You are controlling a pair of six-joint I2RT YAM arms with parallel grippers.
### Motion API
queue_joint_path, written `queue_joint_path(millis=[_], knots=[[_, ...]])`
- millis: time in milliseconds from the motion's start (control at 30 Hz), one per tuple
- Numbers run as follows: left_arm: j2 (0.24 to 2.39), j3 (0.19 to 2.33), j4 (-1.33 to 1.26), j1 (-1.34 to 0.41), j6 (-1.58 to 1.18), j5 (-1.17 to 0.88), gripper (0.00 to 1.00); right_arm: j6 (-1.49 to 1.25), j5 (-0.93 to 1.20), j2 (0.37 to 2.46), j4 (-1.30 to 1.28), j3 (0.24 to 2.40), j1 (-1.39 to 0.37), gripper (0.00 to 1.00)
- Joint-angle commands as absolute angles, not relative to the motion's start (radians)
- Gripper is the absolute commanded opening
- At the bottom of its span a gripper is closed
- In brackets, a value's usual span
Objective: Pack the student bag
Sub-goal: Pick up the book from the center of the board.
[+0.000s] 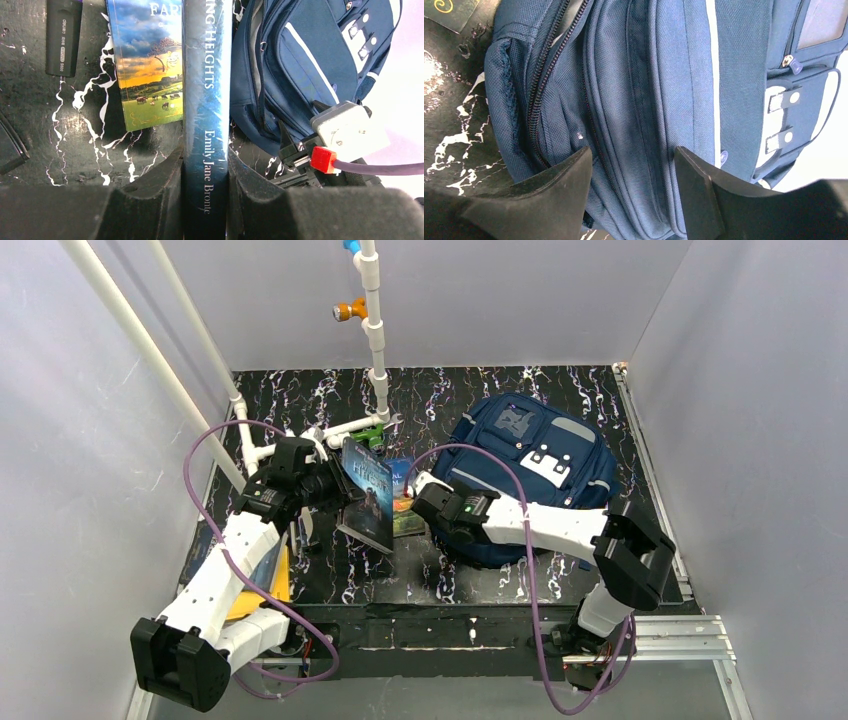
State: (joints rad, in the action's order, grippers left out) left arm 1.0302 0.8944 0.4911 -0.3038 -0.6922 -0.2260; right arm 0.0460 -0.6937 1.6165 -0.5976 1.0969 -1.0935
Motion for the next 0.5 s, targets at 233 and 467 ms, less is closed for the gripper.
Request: queue_joint_path(millis=[233,467], knots=[[0.977,0.925,0.432,-0.308,-0.758,-0.316,0.0,-0.057,-0.538,1.458,-0.669,1.159,-1.124,0.75],[0.975,0.927,0.429,-0.308,-0.77,-0.33,0.0,-0.008,-0.644,1.504,-0.654,1.087,-1.124,0.64]])
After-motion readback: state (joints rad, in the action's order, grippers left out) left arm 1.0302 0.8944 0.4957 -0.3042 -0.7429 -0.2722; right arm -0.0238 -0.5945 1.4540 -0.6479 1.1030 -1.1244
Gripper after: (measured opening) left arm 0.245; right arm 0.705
